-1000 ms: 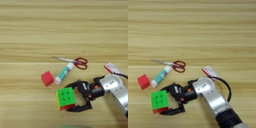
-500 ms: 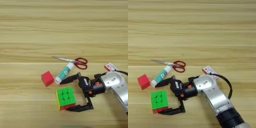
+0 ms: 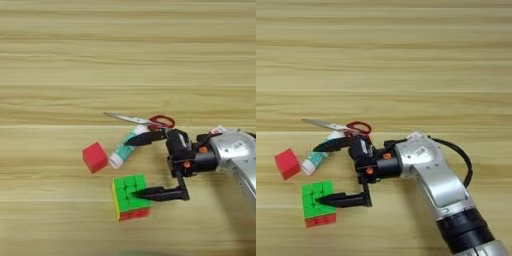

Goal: Move the objects on the table

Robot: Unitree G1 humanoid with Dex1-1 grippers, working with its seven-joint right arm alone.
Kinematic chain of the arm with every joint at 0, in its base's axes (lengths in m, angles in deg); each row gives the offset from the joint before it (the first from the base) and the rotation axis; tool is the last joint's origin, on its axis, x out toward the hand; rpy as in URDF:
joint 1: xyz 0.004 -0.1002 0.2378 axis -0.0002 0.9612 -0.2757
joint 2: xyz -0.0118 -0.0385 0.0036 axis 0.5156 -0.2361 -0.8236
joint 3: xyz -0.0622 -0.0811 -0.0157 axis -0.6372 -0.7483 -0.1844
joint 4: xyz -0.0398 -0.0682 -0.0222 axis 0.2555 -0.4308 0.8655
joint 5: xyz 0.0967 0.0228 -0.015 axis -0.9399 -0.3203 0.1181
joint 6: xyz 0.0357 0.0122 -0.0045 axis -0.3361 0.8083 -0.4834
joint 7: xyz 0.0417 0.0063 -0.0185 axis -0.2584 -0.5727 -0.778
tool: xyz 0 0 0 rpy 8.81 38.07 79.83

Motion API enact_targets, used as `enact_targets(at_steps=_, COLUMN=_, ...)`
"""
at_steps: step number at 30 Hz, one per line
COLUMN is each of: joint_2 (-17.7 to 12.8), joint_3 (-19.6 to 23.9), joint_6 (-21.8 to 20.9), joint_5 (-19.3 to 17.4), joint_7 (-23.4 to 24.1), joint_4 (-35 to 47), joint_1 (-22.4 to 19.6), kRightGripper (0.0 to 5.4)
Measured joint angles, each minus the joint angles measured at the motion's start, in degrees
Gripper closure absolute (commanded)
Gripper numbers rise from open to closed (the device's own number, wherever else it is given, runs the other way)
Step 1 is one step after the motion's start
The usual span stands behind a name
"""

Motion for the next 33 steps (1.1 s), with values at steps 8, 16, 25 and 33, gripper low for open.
enact_targets(at_steps=8, joint_2=2.42, joint_3=2.4, joint_6=0.93, joint_5=-0.23, joint_7=4.96, joint_4=-2.27, joint_1=-2.37, kRightGripper=0.02)
enact_targets(at_steps=16, joint_2=5.95, joint_3=3.27, joint_6=-1.87, joint_5=6.47, joint_7=15.05, joint_4=-8.93, joint_1=-5.57, kRightGripper=0.02)
enact_targets(at_steps=25, joint_2=6.31, joint_3=1.69, joint_6=-6.16, joint_5=11.3, joint_7=13.89, joint_4=-17.49, joint_1=-10.77, kRightGripper=0.02)
enact_targets(at_steps=33, joint_2=4.71, joint_3=0.91, joint_6=-10.58, joint_5=13.19, joint_7=6.92, joint_4=-28.84, joint_1=-16.93, kRightGripper=0.02)
